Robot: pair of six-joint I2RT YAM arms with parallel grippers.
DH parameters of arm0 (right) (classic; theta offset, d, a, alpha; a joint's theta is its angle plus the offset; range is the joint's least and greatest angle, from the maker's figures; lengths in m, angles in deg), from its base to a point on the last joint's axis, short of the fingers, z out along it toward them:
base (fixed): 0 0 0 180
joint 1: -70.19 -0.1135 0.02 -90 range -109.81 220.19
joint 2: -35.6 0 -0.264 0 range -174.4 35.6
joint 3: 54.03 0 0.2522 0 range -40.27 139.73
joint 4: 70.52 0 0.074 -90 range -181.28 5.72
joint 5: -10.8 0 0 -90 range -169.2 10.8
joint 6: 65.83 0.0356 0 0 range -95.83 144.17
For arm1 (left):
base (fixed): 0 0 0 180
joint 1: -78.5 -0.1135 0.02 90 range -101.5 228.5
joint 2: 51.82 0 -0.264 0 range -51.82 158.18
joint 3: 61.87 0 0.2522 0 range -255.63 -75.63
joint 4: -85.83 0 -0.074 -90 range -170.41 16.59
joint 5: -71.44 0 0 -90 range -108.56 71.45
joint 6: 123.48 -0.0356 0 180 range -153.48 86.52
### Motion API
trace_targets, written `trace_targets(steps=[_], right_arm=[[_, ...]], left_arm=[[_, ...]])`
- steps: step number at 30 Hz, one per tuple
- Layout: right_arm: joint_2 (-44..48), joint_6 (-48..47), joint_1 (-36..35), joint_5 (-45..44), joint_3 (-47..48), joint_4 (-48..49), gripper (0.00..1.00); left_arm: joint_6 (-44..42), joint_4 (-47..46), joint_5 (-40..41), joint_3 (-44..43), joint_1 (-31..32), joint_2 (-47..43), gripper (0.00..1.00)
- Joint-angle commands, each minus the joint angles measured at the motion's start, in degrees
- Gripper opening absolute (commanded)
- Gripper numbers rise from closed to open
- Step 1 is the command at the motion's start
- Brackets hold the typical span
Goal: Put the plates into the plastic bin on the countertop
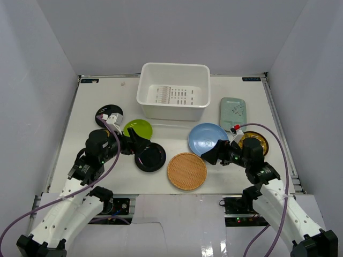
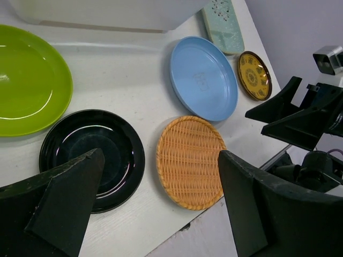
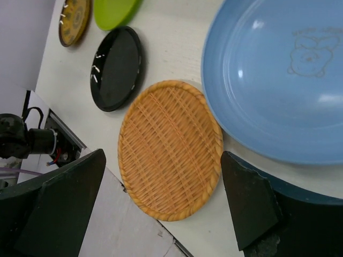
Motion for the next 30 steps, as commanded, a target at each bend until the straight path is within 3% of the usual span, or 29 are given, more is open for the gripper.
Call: trace_targets(steps=[1, 5, 11, 18, 25, 30], right_arm=[[1.0, 1.3, -0.4, -3.2, -1.3, -2.3, 0.94], [3.2, 3.9, -0.4, -6.2, -5.4, -2.0, 0.92], [3.0, 7.0, -0.6, -7.8, -9.4, -0.2, 0.87], [-0.5, 9.9, -0.8, -7.1, -14.6, 7.2, 0.83], [-13.9, 16.6, -4.7, -5.3, -21.4, 27.1, 0.67], [-17.6, 18.3, -8.7, -8.4, -20.7, 29.4, 0.53]], left_arm=[[0.6, 1.9, 2.9, 0.0, -0.3, 0.4, 0.98], [2.0, 5.1, 6.0, -0.2, -0.2, 1.4, 0.98], [7.9, 12.9, 17.5, -0.3, -0.2, 2.2, 0.95], [13.7, 17.5, 15.7, -0.9, -0.2, 10.2, 0.95], [19.5, 14.5, 14.1, 5.1, -0.3, 13.9, 0.94], [22.3, 8.9, 11.9, 9.4, -0.3, 13.9, 0.94]])
